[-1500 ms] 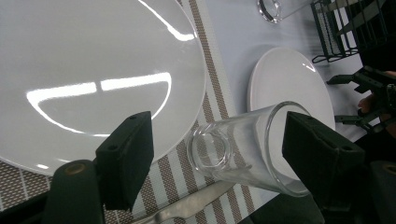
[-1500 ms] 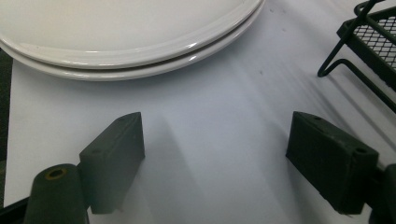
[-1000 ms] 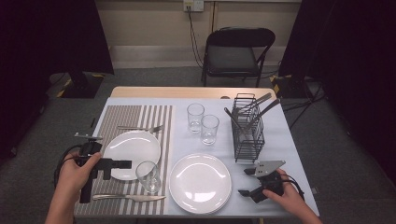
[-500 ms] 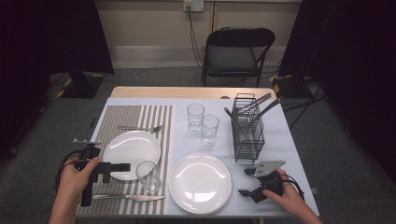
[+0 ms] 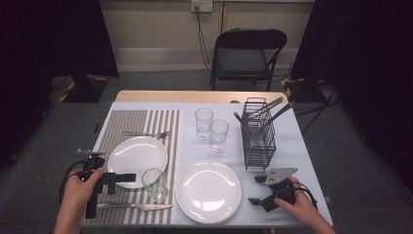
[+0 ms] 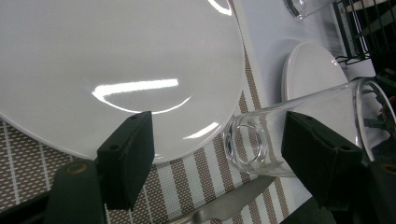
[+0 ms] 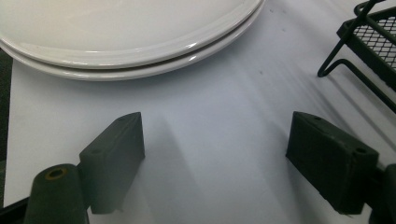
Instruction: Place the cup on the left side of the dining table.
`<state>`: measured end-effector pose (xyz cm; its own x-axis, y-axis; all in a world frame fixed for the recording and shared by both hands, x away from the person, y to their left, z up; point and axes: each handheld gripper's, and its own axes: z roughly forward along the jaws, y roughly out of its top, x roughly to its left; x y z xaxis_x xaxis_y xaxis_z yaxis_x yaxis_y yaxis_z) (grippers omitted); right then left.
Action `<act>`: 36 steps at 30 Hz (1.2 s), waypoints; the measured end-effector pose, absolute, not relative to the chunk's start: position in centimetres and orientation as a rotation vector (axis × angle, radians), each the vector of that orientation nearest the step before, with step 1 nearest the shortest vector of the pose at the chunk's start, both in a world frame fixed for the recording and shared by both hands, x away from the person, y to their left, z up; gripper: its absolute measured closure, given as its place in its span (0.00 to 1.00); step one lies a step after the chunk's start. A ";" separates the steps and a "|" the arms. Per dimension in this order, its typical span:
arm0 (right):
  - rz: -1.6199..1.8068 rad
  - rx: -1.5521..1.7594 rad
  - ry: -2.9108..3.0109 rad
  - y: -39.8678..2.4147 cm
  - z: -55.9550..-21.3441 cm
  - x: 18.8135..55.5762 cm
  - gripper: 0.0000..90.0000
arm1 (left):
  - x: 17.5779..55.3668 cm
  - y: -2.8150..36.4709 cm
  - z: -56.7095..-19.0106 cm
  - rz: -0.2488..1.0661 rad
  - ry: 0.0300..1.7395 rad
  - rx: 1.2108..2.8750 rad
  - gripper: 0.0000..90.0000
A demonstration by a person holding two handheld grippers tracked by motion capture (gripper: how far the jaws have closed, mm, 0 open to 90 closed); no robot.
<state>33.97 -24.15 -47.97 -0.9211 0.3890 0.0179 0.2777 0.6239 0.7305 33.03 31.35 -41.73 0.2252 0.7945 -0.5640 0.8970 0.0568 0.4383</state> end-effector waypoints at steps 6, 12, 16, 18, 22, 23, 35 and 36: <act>1.179 0.558 2.701 -24.2 -48.0 34.0 0.20 | 33.0 31.5 -42.0 -0.171 1.567 1.745 0.28; 1.179 0.558 2.702 -24.2 -48.0 34.0 0.20 | 32.8 31.8 -42.5 -0.171 1.579 1.724 0.28; 1.179 0.558 2.702 -24.2 -48.0 34.0 0.20 | 32.6 31.9 -42.8 -0.177 1.584 1.720 0.29; 1.179 0.558 2.702 -24.2 -48.0 34.0 0.20 | 32.6 32.0 -42.8 -0.171 1.590 1.722 0.29; 1.179 0.558 2.702 -24.2 -48.0 34.0 0.20 | 32.4 32.1 -43.1 -0.170 1.579 1.732 0.29; 1.179 0.558 2.702 -24.2 -48.0 34.0 0.20 | 32.4 32.1 -43.1 -0.170 1.579 1.732 0.29; 1.180 0.558 2.701 -24.2 -48.0 34.0 0.20 | 31.6 32.7 -43.4 -0.090 1.566 1.725 0.29; 1.180 0.558 2.702 -24.2 -48.0 34.0 0.20 | 31.5 32.8 -43.4 -0.081 1.563 1.732 0.29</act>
<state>33.97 -24.16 -47.97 -0.9212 0.3887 0.0189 0.2781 0.6235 0.7307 31.51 32.80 -43.36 0.2397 0.8153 -0.5271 0.8652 0.0669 0.4969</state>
